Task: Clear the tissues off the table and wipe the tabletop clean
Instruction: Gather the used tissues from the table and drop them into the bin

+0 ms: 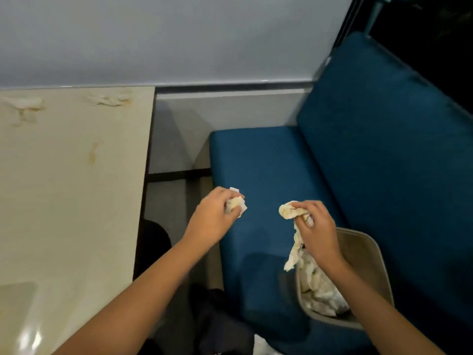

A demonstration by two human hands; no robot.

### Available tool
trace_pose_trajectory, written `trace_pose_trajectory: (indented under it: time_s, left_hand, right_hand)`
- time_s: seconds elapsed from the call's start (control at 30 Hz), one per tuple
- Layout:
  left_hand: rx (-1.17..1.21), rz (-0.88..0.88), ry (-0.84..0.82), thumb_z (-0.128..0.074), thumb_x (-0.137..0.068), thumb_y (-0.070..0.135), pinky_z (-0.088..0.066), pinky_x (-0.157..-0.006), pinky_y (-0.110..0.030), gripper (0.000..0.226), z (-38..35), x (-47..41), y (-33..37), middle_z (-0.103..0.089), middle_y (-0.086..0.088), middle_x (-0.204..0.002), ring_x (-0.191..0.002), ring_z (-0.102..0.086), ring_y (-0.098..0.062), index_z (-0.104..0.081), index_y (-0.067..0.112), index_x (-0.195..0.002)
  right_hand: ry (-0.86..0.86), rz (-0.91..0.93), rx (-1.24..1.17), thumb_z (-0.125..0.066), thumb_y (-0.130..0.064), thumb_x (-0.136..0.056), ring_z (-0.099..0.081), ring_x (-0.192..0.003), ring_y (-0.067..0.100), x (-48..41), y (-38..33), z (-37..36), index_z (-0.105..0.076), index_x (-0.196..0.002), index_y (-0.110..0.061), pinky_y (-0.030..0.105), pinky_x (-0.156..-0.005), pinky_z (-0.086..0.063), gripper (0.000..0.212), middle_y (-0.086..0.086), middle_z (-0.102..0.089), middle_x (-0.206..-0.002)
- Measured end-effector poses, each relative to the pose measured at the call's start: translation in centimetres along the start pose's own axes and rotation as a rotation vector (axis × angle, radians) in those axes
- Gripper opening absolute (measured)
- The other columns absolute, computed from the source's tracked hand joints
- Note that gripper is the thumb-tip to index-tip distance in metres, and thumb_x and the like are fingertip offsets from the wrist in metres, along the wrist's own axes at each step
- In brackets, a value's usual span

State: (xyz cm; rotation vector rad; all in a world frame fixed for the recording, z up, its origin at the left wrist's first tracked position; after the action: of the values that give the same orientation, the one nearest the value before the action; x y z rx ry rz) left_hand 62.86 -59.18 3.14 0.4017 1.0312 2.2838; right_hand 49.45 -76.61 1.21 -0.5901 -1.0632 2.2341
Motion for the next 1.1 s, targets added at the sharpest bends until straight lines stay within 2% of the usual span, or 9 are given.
trace_pose_trajectory:
  time_s: [0.17, 0.27, 0.4, 0.5, 0.67, 0.9, 1.1]
  left_hand:
    - [0.085, -0.053, -0.206, -0.062, -0.086, 0.018, -0.042, -0.087, -0.023, 0.019, -9.1, 0.9, 2.9, -0.053, 0.013, -0.103, -0.100, -0.054, -0.010, -0.064, 0.021, -0.105]
    - [0.097, -0.068, -0.304, -0.061, -0.087, 0.018, -0.041, -0.087, -0.022, 0.019, -13.1, 2.0, 4.1, -0.050, 0.013, -0.101, -0.100, -0.053, -0.010, -0.064, 0.021, -0.106]
    - [0.072, -0.070, -0.396, -0.058, -0.089, 0.020, -0.036, -0.086, -0.017, 0.025, -16.9, 2.9, 5.4, -0.054, 0.004, -0.114, -0.105, -0.051, -0.012, -0.061, 0.016, -0.114]
    - [0.059, -0.036, -0.447, -0.058, -0.090, 0.024, -0.039, -0.087, -0.021, 0.032, -18.9, 3.6, 5.8, -0.051, -0.001, -0.123, -0.106, -0.051, -0.015, -0.055, 0.016, -0.121]
    - [0.073, 0.063, -0.565, -0.060, -0.089, 0.031, -0.039, -0.101, -0.031, 0.052, -21.5, 5.2, 5.6, -0.036, 0.001, -0.139, -0.120, -0.047, -0.018, -0.038, 0.023, -0.136]
    - [0.112, 0.043, -0.408, -0.058, -0.090, 0.027, -0.035, -0.098, -0.022, 0.048, -18.6, 3.9, 3.9, -0.040, 0.002, -0.136, -0.125, -0.042, -0.013, -0.040, 0.024, -0.135]
    - [0.113, 0.100, -0.261, -0.058, -0.090, 0.023, -0.034, -0.101, -0.023, 0.044, -13.8, 2.4, 0.8, -0.046, 0.001, -0.133, -0.125, -0.043, -0.014, -0.045, 0.021, -0.132]
  right_hand:
    - [0.120, -0.167, 0.175, -0.056, 0.015, -0.078, -0.051, -0.090, 0.016, 3.8, 8.0, 4.8, -0.067, -0.097, -0.001, 0.007, -0.078, -0.029, 0.028, 0.012, -0.058, -0.103]
    - [0.137, -0.292, 0.237, -0.055, 0.012, -0.082, -0.053, -0.096, 0.023, 5.8, 11.6, 6.2, -0.066, -0.102, -0.001, 0.010, -0.079, -0.030, 0.026, 0.012, -0.055, -0.108]
    - [0.054, -0.438, 0.377, -0.055, -0.001, -0.087, -0.053, -0.101, 0.028, 7.9, 15.5, 6.5, -0.063, -0.110, -0.004, 0.024, -0.082, -0.037, 0.024, 0.013, -0.051, -0.114]
    - [0.010, -0.545, 0.466, -0.057, -0.014, -0.088, -0.051, -0.107, 0.030, 8.9, 17.0, 6.7, -0.061, -0.114, -0.008, 0.037, -0.092, -0.041, 0.027, 0.013, -0.048, -0.119]
    - [0.080, -0.601, 0.325, -0.052, -0.020, -0.093, -0.050, -0.107, 0.027, 8.7, 16.7, 8.2, -0.058, -0.116, -0.010, 0.033, -0.089, -0.039, 0.026, 0.011, -0.046, -0.123]
    - [0.066, -0.455, 0.280, -0.050, -0.021, -0.094, -0.053, -0.101, 0.022, 6.1, 13.6, 7.2, -0.062, -0.109, -0.014, 0.027, -0.080, -0.038, 0.021, 0.004, -0.050, -0.115]
    - [-0.026, -0.316, 0.166, -0.053, -0.015, -0.092, -0.055, -0.099, 0.022, 3.5, 9.4, 2.3, -0.063, -0.104, -0.008, 0.032, -0.091, -0.041, 0.016, 0.004, -0.050, -0.106]
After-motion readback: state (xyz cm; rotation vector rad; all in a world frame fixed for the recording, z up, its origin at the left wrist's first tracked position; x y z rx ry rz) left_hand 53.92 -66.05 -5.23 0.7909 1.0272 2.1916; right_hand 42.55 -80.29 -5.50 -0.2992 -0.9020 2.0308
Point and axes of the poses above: each hand's wrist, its own x-axis away from the middle knuckle, its own z-axis out of the back of the hand, y = z × x, the point moved 8 cm from there along -x, towards the middle knuckle
